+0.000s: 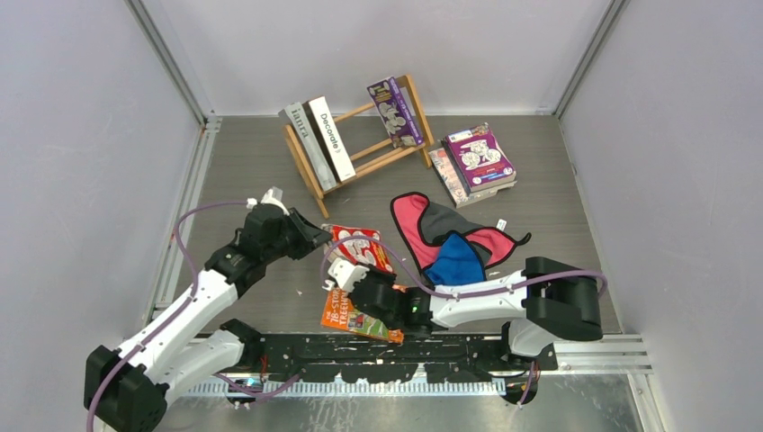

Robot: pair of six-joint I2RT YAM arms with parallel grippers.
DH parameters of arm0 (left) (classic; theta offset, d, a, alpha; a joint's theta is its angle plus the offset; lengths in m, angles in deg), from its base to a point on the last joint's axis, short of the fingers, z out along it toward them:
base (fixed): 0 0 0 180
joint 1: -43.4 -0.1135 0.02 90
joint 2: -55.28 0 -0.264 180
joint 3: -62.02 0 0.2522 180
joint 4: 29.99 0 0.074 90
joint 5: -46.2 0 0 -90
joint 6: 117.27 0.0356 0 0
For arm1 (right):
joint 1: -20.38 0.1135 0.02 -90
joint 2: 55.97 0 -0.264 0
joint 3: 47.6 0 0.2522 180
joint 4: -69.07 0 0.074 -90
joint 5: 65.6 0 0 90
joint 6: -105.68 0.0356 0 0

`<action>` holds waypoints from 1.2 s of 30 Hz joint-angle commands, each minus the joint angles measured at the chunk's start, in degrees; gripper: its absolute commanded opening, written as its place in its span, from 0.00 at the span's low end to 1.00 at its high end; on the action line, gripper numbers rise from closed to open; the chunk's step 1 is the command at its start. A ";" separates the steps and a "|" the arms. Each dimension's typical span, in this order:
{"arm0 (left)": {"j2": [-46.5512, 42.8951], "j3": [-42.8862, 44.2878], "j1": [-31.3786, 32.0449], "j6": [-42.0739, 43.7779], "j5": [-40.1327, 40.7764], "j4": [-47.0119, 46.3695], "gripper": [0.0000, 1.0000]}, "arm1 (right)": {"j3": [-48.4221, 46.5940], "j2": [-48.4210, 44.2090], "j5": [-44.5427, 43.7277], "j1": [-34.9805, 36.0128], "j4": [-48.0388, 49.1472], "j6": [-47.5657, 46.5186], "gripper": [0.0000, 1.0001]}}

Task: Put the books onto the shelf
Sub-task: Pick up the book from the center of the board, then place the book on the shelf.

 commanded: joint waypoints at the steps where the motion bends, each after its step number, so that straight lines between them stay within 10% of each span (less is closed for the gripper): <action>1: -4.22 3.17 0.47 -1.62 1.69 0.02 0.05 | -0.97 -4.24 0.02 -1.61 4.13 2.93 0.01; 11: -12.37 5.73 0.37 -1.92 15.52 6.38 0.33 | -0.53 -13.44 1.49 -2.99 0.84 5.65 0.01; 36: -17.34 4.77 0.27 1.29 21.25 10.43 0.36 | -15.45 -24.94 3.81 -14.89 -13.74 3.85 0.01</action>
